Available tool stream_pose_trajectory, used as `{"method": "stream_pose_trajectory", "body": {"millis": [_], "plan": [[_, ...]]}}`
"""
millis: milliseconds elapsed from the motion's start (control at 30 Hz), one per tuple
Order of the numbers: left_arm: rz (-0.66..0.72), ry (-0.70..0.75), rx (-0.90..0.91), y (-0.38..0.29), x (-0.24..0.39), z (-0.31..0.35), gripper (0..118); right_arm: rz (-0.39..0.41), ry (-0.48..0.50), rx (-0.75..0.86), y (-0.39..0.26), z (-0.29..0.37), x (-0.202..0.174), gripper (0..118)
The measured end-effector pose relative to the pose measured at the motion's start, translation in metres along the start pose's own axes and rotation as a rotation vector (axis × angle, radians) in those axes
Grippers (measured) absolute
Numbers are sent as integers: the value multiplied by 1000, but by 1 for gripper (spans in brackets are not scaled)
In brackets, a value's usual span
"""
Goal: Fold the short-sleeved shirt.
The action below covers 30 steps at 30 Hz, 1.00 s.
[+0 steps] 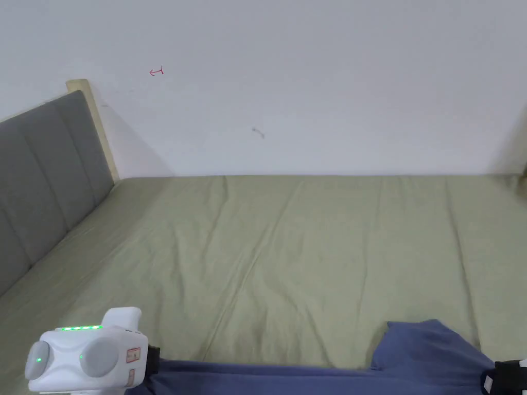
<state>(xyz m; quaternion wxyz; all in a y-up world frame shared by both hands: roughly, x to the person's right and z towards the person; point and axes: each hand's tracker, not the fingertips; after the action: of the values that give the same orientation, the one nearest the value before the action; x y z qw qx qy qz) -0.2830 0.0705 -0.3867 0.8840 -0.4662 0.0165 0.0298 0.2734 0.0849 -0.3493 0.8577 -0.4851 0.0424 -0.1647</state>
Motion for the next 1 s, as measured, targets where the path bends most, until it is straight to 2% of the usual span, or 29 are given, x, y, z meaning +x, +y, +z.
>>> {"method": "stream_pose_trajectory", "body": {"millis": [200, 367, 400, 467, 633, 667, 700, 767, 800, 867, 900, 967, 1000], "plan": [[-18, -36, 131, -29, -12, 89, 4, 0, 77, 63, -34, 72, -3, 7], [-53, -32, 176, -92, -20, 151, 4, 4, 113, 86, -96, 132, -1, 7], [-41, -31, 179, -110, -24, 160, 4, -6, 112, 90, -112, 138, 9, 7], [-27, -40, 158, -143, -32, 165, 4, -94, 103, 73, -149, 145, 18, 7], [106, -96, 29, -215, -58, 134, 9, -140, 22, -53, -241, 116, 37, 7], [138, -104, 22, -224, -62, 126, 19, -153, -15, -43, -252, 106, 40, 8], [177, -90, -7, -232, -65, 119, 44, -165, -36, 6, -264, 97, 41, 15], [240, -46, -23, -241, -69, 112, 91, -202, -137, -36, -275, 85, 36, 53], [269, -23, -38, -245, -73, 112, 107, -169, -167, -17, -279, 82, 34, 65], [285, -36, -24, -246, -76, 126, 108, -137, -188, 29, -280, 96, 18, 68], [302, -69, 24, -247, -80, 139, 107, -71, -190, 70, -279, 105, 9, 70], [328, -101, 65, -246, -87, 158, 107, 78, -260, 160, -276, 122, -11, 81], [342, -103, 80, -248, -91, 167, 107, 150, -269, 222, -275, 131, -23, 81]]}}
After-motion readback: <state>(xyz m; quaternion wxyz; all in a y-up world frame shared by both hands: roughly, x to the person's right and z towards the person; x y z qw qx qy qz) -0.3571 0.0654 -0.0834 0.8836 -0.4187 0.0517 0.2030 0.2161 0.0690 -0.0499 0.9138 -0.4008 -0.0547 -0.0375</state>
